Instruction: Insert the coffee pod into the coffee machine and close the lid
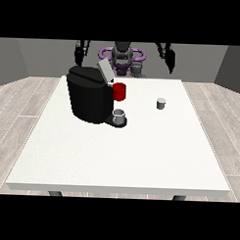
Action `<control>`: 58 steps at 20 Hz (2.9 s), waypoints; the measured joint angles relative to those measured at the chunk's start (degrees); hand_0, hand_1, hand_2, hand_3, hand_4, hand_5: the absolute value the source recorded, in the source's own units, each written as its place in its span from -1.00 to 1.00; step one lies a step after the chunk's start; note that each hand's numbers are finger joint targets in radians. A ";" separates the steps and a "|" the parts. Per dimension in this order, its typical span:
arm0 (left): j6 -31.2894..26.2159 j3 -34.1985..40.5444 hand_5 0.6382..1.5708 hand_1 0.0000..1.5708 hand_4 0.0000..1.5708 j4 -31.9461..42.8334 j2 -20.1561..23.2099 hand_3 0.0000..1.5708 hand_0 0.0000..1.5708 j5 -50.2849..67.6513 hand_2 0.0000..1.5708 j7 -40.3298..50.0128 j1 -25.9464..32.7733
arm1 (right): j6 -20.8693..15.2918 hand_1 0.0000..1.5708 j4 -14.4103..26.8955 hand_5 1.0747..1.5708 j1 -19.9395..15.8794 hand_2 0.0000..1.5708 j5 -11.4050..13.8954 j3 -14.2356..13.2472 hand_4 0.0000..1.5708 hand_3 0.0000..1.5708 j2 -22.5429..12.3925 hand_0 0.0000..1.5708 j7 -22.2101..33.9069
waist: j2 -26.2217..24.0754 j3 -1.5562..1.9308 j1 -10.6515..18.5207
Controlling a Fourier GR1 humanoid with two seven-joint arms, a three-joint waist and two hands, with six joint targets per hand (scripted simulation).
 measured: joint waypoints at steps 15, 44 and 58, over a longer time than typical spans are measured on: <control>-12.59 2.60 1.00 -1.00 -1.00 9.63 20.61 -1.00 -1.00 -8.98 -1.00 -4.95 -10.84 | -6.96 -1.00 -1.53 1.00 -5.07 -1.00 6.78 -0.04 -1.00 -1.00 0.87 -1.00 -1.18 | 7.11 0.18 -7.28; -1.47 -3.23 1.00 0.18 -0.47 41.25 23.53 0.08 0.18 -34.75 0.29 -13.38 -32.40 | -10.53 -1.00 5.10 1.00 -14.80 -1.00 9.02 3.11 -1.00 -1.00 4.19 -1.00 2.80 | 17.08 0.19 -9.90; -2.90 -7.57 1.00 0.16 -0.48 50.63 25.36 0.22 0.16 -45.91 0.34 -13.97 -36.90 | -8.79 -1.00 11.14 1.00 -15.76 -1.00 7.15 1.45 -1.00 -1.00 3.64 -1.00 -0.72 | 16.26 0.22 -10.19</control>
